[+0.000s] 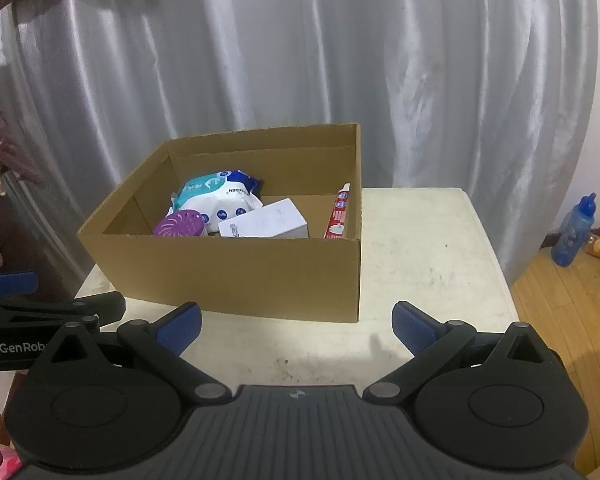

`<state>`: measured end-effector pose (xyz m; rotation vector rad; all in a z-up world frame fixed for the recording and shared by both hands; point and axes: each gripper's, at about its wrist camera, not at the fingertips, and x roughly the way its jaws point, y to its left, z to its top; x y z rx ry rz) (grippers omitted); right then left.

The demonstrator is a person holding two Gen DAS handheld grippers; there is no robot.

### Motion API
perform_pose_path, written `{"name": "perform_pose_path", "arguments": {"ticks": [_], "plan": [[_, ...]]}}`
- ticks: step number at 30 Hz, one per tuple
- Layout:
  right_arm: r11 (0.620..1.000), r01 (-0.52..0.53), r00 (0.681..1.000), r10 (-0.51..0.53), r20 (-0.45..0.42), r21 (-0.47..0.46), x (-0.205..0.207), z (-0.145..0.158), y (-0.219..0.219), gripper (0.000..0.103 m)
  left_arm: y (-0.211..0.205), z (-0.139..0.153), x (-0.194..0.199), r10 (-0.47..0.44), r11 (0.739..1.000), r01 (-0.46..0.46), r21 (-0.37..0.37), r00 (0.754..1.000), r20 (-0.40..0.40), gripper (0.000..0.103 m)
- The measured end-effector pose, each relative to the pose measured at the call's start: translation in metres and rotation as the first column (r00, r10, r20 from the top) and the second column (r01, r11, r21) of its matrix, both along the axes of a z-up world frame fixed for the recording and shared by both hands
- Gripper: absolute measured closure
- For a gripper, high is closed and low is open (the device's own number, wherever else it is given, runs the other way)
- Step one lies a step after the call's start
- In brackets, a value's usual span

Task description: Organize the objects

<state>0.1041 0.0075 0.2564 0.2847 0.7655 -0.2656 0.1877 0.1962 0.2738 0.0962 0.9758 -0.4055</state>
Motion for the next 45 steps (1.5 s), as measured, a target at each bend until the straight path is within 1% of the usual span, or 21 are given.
{"name": "perform_pose_path", "arguments": {"ticks": [45], "plan": [[1.0,0.009,1.0,-0.009,-0.004,0.011,0.0009,0.0003,-0.0037,0.0,-0.0019,0.001,0.0025,-0.001,1.0,0.001,0.0,1.0,-0.002,0.001]]}}
